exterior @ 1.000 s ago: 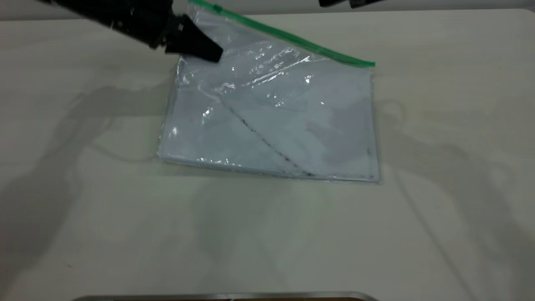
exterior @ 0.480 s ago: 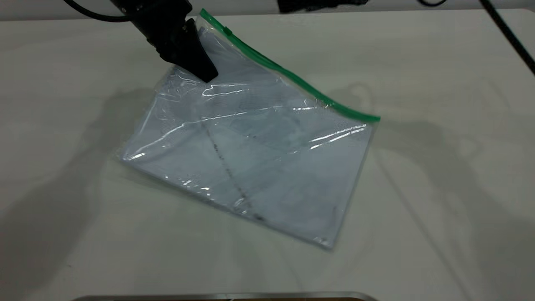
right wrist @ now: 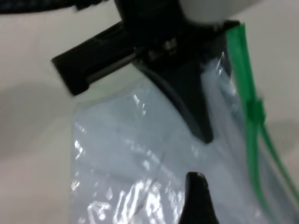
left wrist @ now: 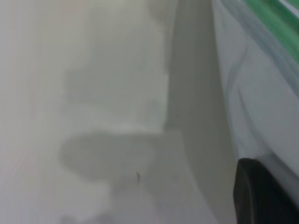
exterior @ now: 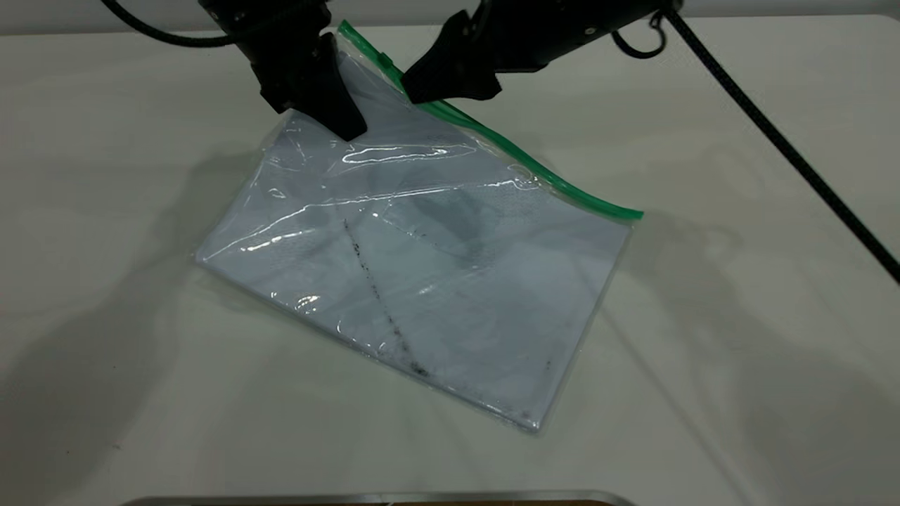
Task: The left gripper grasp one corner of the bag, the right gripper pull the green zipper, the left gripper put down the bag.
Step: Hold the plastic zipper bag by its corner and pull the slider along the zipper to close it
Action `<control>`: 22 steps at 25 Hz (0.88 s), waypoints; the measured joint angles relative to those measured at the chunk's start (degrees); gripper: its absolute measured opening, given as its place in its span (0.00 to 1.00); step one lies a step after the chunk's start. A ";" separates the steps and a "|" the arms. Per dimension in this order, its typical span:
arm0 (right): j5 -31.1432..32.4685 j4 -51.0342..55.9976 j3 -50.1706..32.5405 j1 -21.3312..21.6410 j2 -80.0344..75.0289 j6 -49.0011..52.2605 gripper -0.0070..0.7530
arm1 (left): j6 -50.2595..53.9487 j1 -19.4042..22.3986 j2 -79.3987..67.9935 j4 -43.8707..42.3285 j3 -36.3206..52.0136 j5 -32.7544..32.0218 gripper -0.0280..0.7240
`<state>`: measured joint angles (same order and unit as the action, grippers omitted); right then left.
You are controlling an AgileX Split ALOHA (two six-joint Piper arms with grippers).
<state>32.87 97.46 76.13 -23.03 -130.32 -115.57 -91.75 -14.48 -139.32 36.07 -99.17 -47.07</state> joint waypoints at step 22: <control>-3.04 3.90 7.12 0.10 -5.75 -1.26 0.71 | -7.15 -1.91 0.00 0.00 0.00 8.35 0.13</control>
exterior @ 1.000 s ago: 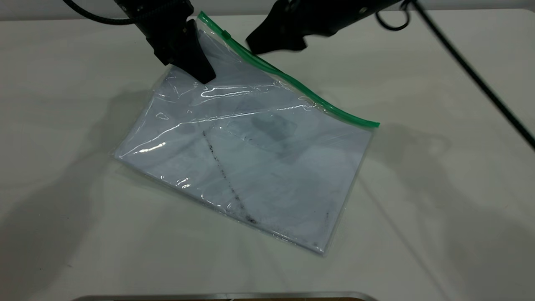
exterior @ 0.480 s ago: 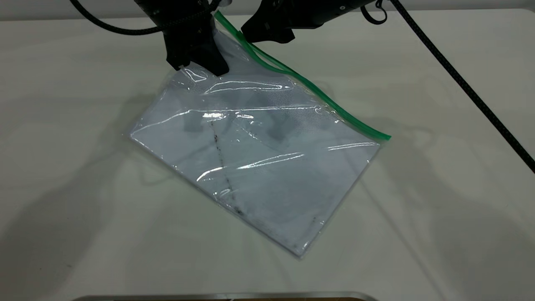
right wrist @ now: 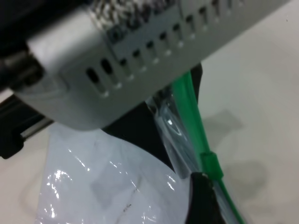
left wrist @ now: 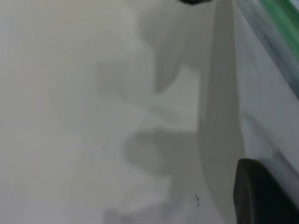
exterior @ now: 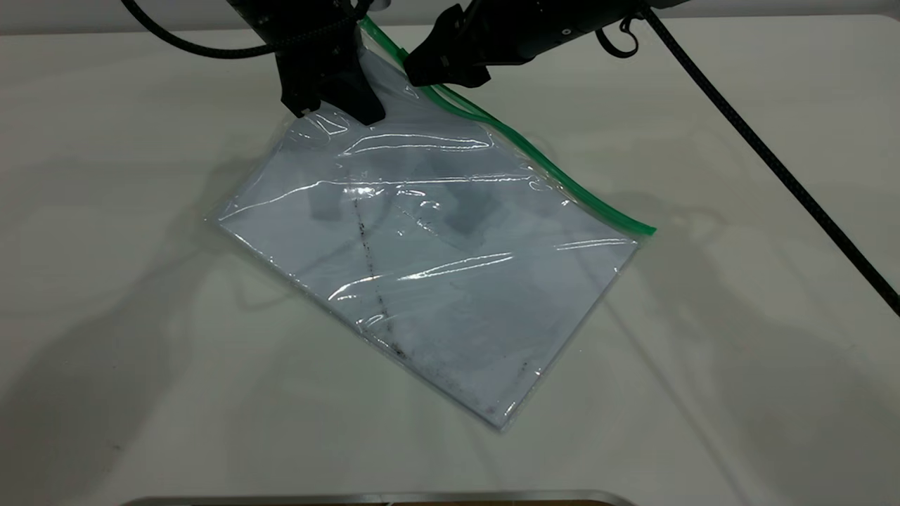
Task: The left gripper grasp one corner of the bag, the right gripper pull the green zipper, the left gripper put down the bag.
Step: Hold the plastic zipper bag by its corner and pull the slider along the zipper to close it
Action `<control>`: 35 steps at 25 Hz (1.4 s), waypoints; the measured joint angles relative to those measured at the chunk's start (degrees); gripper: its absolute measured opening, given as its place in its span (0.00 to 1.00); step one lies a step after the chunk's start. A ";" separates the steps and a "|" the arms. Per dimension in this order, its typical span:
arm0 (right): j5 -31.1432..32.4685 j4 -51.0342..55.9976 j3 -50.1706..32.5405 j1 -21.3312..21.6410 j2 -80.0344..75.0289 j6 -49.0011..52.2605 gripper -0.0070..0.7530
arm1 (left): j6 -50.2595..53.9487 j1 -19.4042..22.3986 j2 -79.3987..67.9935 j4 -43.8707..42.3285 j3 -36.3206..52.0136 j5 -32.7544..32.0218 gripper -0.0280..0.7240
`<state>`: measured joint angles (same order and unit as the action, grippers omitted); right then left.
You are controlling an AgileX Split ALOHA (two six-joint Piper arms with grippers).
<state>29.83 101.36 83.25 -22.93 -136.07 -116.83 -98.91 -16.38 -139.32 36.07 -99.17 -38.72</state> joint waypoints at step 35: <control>3.80 0.00 0.41 -0.53 -0.22 0.23 0.52 | 0.08 0.00 0.00 0.24 0.00 0.04 0.14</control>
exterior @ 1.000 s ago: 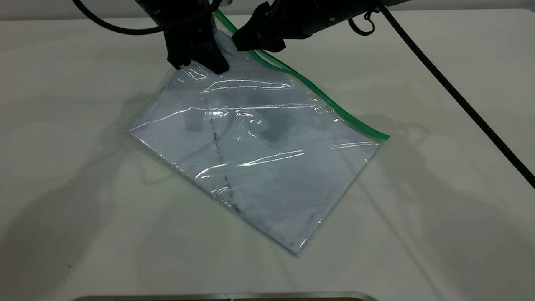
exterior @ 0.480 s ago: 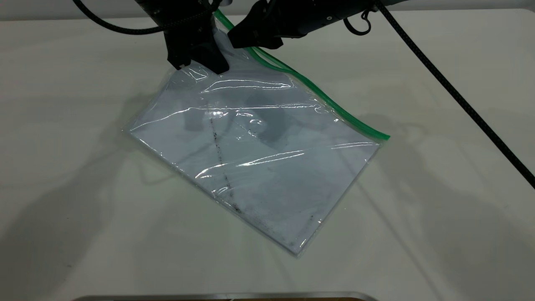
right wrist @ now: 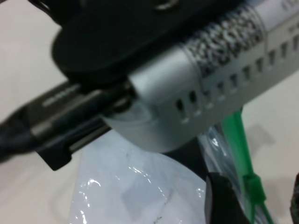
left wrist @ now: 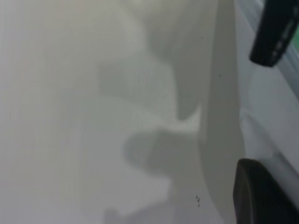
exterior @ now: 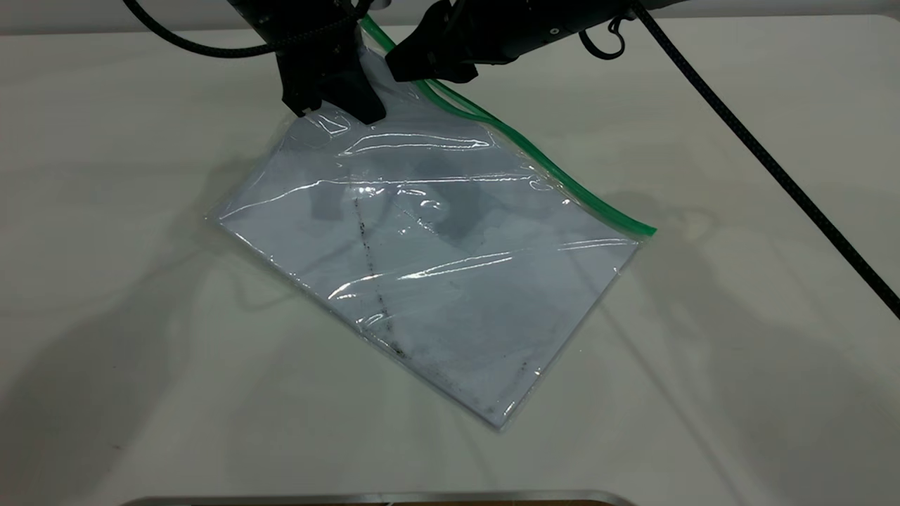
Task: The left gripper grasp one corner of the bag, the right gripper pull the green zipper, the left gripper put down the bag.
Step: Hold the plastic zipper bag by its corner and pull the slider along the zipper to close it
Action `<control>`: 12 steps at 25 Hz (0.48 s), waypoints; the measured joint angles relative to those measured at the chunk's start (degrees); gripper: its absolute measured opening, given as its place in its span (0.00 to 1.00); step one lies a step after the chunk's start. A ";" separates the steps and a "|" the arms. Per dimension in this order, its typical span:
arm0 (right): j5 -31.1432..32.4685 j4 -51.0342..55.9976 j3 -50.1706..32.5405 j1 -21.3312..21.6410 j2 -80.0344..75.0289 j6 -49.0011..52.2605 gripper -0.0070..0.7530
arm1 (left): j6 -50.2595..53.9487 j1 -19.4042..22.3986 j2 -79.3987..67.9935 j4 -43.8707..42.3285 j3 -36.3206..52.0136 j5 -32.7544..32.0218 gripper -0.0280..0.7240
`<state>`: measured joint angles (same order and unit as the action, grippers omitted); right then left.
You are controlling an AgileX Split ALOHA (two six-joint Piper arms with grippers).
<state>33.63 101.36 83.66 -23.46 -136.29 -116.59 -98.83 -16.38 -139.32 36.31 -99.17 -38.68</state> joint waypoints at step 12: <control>0.12 0.00 0.00 0.00 -0.04 0.00 0.11 | 0.00 0.00 0.00 1.11 0.00 -0.26 0.14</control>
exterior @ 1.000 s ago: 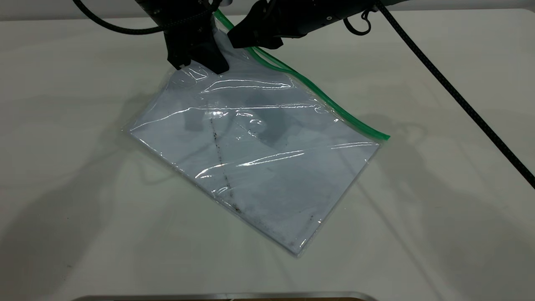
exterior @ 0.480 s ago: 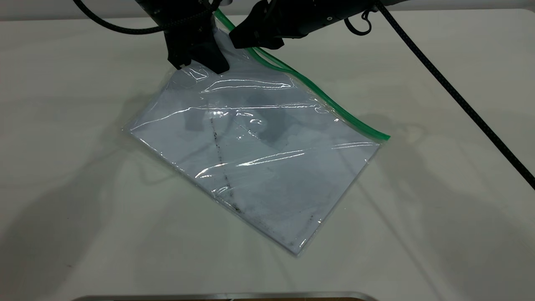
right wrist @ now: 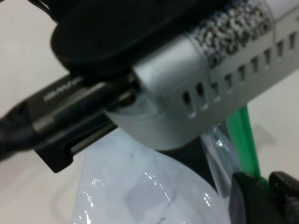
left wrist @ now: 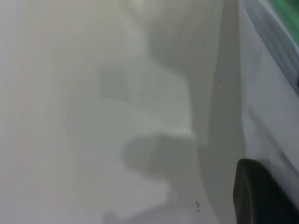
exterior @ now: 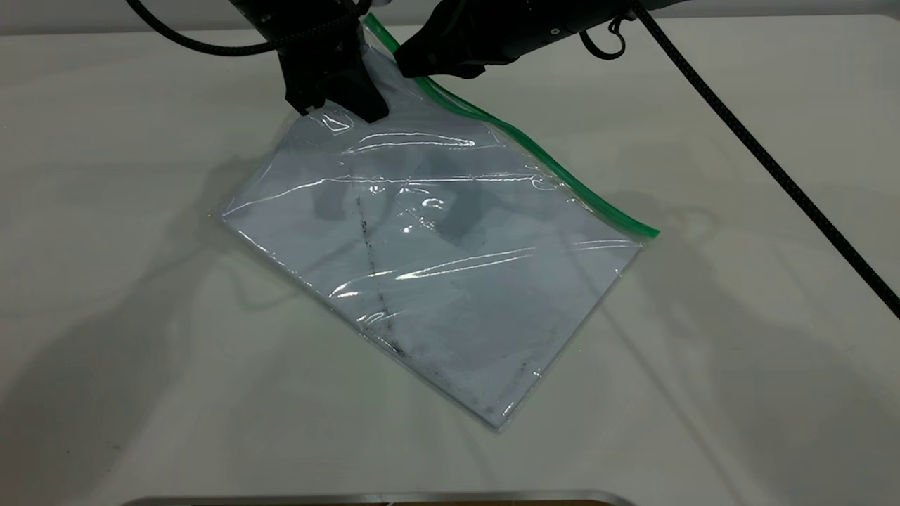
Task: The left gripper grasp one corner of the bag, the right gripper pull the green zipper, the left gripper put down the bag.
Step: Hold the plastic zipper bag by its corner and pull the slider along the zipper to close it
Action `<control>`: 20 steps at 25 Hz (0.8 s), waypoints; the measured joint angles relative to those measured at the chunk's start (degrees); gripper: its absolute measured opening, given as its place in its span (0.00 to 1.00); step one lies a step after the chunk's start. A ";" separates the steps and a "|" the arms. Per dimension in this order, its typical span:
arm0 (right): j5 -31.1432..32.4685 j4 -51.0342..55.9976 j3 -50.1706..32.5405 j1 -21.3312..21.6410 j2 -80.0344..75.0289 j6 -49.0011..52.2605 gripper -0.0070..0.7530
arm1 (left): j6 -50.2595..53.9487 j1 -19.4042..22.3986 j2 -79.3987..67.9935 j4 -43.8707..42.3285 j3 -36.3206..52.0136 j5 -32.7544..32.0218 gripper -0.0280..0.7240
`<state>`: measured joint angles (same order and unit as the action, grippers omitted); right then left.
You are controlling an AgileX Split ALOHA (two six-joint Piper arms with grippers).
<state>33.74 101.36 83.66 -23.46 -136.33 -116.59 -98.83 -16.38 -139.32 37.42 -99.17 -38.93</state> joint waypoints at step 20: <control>-3.76 1.39 0.63 -0.45 0.18 -0.37 0.05 | 0.86 2.75 3.81 -0.08 0.30 -3.31 0.11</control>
<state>29.98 102.76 84.28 -23.90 -136.15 -116.97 -97.97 -13.63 -135.52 37.34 -98.87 -42.24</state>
